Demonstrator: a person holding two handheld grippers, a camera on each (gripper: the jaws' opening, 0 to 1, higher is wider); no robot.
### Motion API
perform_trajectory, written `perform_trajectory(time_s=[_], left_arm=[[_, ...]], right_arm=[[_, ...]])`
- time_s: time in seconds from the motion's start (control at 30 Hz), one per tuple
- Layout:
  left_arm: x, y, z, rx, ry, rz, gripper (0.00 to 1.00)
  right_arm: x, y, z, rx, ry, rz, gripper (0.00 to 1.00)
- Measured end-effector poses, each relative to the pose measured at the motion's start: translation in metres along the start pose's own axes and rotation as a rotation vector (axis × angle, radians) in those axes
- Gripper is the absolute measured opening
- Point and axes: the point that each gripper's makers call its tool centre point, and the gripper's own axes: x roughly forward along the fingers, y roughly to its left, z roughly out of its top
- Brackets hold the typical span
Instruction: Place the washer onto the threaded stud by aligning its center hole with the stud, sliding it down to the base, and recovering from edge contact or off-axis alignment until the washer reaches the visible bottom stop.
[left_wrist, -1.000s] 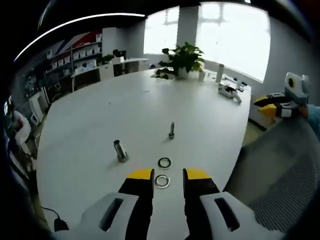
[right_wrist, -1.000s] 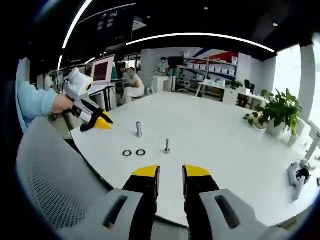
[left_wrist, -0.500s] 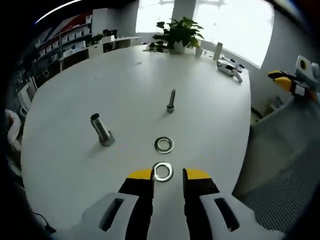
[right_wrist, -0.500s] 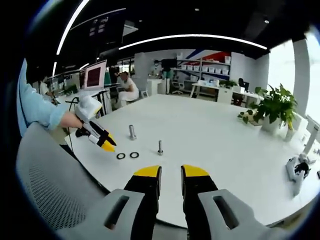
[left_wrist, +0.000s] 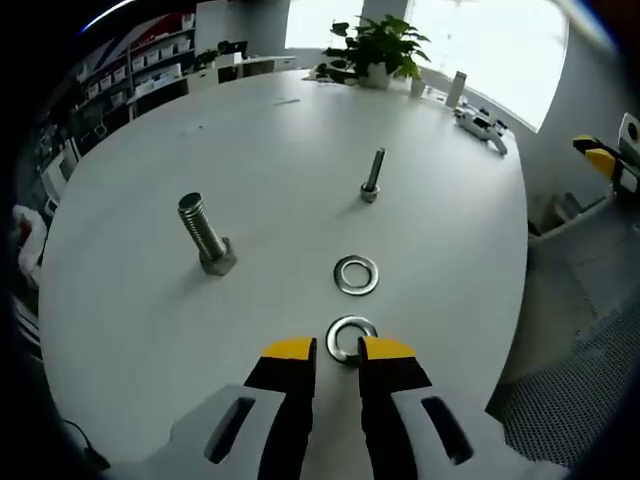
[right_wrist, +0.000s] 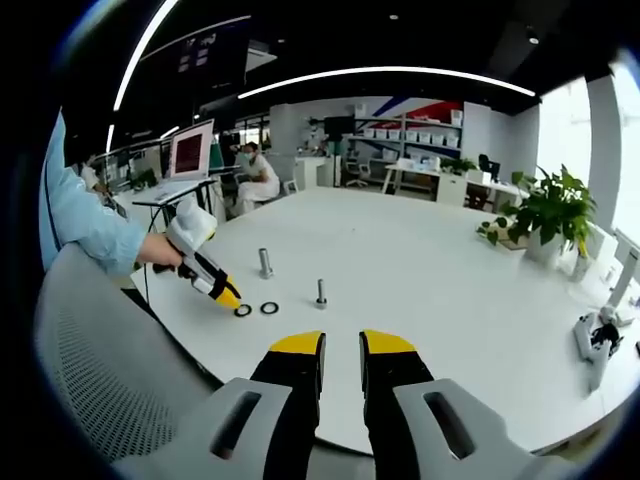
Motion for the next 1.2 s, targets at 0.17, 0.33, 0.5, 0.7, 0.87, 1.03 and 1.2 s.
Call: perform_trajectory(time_s=[0.17, 0.33, 0.5, 0.7, 0.87, 1.03, 1.2], left_arm=[[0.004, -0.001, 0.000, 0.089, -0.008, -0.003, 0.14], [0.002, 0.003, -0.002, 0.098, -0.012, 0.030, 0.12], [0.002, 0.003, -0.001, 0.196, -0.035, 0.010, 0.12], [0.003, 0.007, -0.001, 0.225, -0.032, 0.034, 0.03], [0.005, 0.011, -0.003, 0.182, -0.029, 0.051, 0.02], [-0.001, 0.015, 0.001, 0.150, -0.047, 0.067, 0.02], [-0.007, 0.020, 0.009, 0.163, -0.062, 0.088, 0.02]], right_arm=[[0.000, -0.001, 0.000, 0.005, -0.004, -0.003, 0.16], [-0.001, -0.001, 0.000, 0.008, -0.006, -0.004, 0.16], [-0.001, -0.002, 0.001, 0.010, -0.009, -0.006, 0.16], [-0.001, -0.003, 0.001, 0.016, -0.012, -0.010, 0.16], [-0.001, -0.003, 0.002, 0.020, -0.015, -0.014, 0.16], [-0.001, -0.003, 0.002, 0.021, -0.015, -0.014, 0.16], [-0.001, -0.004, 0.002, 0.023, -0.015, -0.015, 0.16]])
